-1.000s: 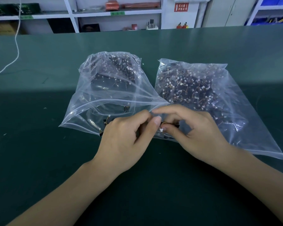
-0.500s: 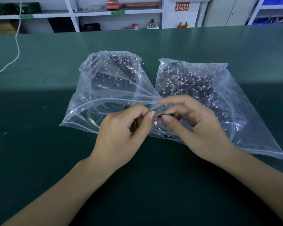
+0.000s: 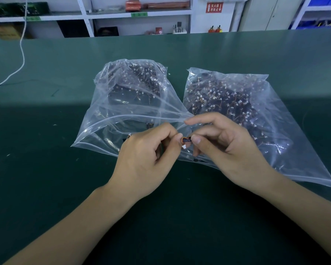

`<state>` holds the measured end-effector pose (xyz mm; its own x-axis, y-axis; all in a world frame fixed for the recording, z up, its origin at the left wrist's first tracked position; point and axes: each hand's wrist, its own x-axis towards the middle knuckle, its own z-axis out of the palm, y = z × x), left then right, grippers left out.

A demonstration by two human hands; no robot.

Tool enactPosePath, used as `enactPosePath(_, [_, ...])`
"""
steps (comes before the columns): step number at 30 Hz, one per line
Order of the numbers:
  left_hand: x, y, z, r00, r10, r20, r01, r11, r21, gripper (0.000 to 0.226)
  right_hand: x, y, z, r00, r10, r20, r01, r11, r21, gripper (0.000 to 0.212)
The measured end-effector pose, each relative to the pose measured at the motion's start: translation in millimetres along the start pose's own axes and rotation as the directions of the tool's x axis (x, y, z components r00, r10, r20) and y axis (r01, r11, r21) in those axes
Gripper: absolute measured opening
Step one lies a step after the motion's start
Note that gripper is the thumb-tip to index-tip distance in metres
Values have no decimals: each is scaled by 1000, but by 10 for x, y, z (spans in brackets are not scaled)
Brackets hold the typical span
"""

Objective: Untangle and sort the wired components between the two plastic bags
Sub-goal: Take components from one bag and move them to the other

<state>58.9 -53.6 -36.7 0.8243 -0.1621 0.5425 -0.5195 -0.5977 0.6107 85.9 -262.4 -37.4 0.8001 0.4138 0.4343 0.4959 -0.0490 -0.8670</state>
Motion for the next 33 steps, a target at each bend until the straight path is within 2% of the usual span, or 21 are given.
enactPosePath(27, [-5,-16,17,997,71,-8,-71,997,17,21,9,11,-28,997,-2,72,1,1000,22,11])
enactPosePath(30, [-3,-10,18,998,64,-25,-63,997,33,21,11,2,-30,998,-33,59,36,998,-48,11])
enactPosePath(32, [8,-10,0,997,54,-58,-52,997,50,22,2,-4,-53,993,-87,76,102,971,-216,20])
enactPosePath(33, [17,-10,-14,995,52,-83,-48,997,56,23,-6,1,-69,988,-108,106,138,930,-341,31])
